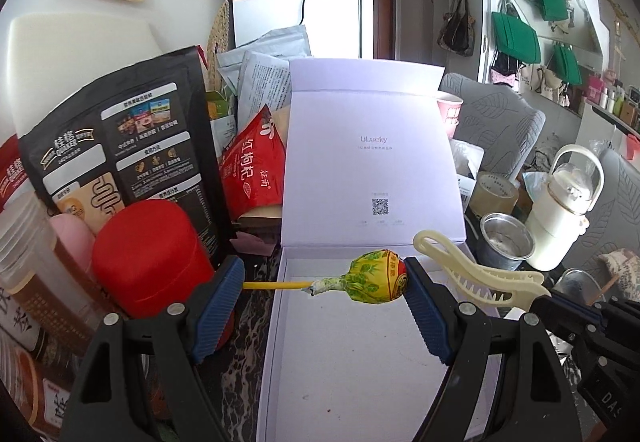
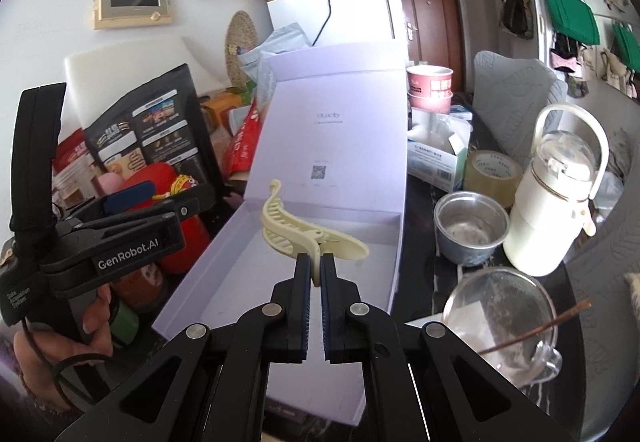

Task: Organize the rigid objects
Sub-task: 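Carry the lollipop in the left gripper while the right gripper carries the clip over the white box, then open the right gripper to drop the clip while the left gripper releases the lollipop into the box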

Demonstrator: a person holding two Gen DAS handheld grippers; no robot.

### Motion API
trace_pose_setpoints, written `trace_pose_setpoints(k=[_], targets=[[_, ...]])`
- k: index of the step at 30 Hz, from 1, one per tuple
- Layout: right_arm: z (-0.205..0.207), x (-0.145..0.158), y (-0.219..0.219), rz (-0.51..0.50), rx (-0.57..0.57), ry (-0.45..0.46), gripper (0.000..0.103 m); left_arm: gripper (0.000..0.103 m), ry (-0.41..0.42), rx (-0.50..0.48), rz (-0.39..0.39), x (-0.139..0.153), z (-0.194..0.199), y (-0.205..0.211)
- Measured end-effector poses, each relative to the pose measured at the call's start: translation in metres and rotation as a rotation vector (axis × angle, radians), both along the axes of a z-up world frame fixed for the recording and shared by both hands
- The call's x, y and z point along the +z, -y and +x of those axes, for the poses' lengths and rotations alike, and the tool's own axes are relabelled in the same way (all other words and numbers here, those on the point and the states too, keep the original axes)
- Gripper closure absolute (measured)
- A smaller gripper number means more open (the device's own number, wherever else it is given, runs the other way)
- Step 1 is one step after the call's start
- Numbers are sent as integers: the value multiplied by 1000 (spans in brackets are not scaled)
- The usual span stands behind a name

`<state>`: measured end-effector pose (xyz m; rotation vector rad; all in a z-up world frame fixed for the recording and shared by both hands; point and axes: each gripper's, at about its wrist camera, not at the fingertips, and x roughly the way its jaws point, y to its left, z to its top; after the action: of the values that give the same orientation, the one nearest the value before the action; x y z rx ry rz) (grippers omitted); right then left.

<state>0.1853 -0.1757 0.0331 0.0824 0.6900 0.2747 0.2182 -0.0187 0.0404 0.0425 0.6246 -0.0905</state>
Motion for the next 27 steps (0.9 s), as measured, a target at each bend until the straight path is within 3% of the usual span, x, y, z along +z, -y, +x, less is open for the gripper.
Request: trace_pose_setpoints(k=[12,27], targets=[[44,-20,-18,-81,-12,-52,98,23,-129,-30,26,-30,43,2],[60,-44,-22,-145,-35,-109,97,23,-186,-57,71,-52,62,16]])
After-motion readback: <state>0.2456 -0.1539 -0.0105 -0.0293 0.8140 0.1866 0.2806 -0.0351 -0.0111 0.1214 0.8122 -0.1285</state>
